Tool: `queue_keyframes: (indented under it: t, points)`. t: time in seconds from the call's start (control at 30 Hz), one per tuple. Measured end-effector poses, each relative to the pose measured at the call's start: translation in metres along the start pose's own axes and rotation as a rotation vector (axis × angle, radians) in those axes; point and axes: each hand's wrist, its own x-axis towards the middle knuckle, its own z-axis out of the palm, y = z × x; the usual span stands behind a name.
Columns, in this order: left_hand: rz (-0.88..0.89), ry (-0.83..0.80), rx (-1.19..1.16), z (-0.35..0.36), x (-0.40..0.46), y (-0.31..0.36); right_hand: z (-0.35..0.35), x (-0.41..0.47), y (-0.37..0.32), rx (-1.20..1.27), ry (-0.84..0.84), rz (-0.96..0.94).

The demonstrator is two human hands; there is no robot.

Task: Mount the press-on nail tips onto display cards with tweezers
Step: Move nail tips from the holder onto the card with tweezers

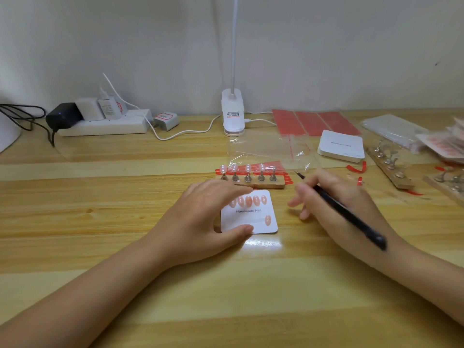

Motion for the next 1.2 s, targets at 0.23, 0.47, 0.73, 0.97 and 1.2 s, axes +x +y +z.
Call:
queue_keyframes:
  t: [0.23,0.47,0.73,0.97,1.2]
  points:
    - [0.023,-0.049,-0.158,-0.002,0.001,0.001,0.013,0.012,-0.004,-0.039,-0.066,0.073]
    - [0.128,-0.019,-0.204,-0.003,0.003,0.005,0.017,0.017,-0.007,0.2,-0.089,0.119]
    - [-0.091,0.338,-0.537,-0.013,0.002,0.013,0.014,0.012,-0.013,0.607,0.094,0.22]
    - [-0.418,0.126,-1.054,-0.014,0.005,0.019,0.019,0.007,-0.011,0.681,0.113,0.252]
    - [-0.463,0.031,-0.997,-0.014,0.005,0.016,0.021,0.008,-0.015,0.591,0.096,0.25]
